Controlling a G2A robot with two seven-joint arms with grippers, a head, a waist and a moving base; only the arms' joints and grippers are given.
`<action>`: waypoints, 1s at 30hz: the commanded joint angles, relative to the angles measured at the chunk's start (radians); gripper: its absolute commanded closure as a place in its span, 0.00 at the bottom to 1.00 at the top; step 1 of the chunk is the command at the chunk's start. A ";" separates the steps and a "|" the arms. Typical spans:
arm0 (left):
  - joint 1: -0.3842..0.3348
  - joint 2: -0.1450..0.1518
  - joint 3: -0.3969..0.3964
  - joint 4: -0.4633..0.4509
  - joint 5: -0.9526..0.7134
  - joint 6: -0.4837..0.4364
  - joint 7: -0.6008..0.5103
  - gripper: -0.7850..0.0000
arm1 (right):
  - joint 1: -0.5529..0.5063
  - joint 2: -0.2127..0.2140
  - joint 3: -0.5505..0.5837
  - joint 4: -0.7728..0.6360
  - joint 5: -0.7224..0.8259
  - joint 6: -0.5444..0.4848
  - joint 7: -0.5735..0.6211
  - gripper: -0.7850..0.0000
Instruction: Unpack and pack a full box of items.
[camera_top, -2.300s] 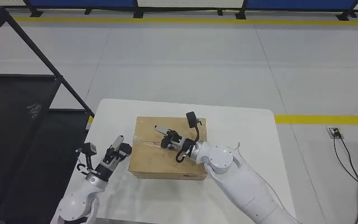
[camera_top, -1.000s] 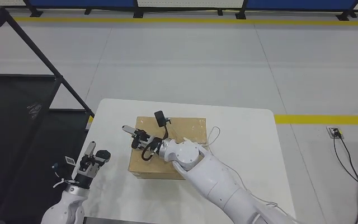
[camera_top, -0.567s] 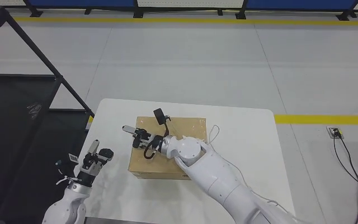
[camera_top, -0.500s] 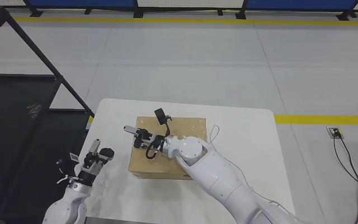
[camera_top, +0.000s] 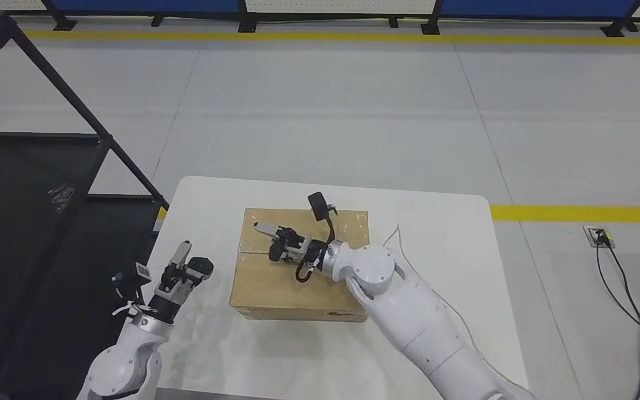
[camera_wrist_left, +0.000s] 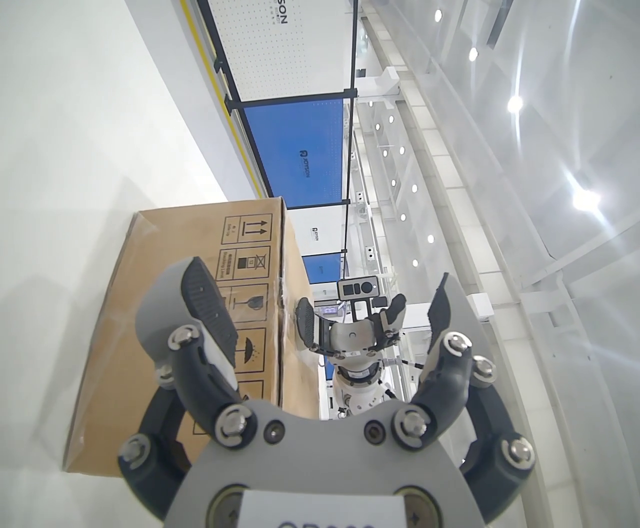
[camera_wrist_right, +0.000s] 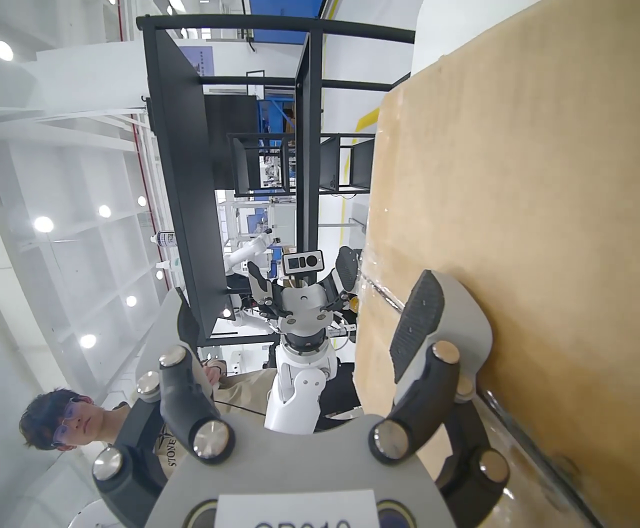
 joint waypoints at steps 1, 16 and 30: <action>-0.004 0.001 0.003 0.001 0.003 0.001 -0.001 0.00 | -0.035 0.019 0.034 -0.058 -0.034 0.039 0.001 0.00; -0.012 0.005 0.015 -0.001 0.016 0.001 -0.002 0.00 | -0.283 0.123 0.297 -0.405 -0.167 0.186 0.015 0.00; -0.014 0.009 0.025 -0.018 0.034 0.015 0.001 0.00 | -0.404 0.165 0.449 -0.509 -0.133 0.186 0.025 0.00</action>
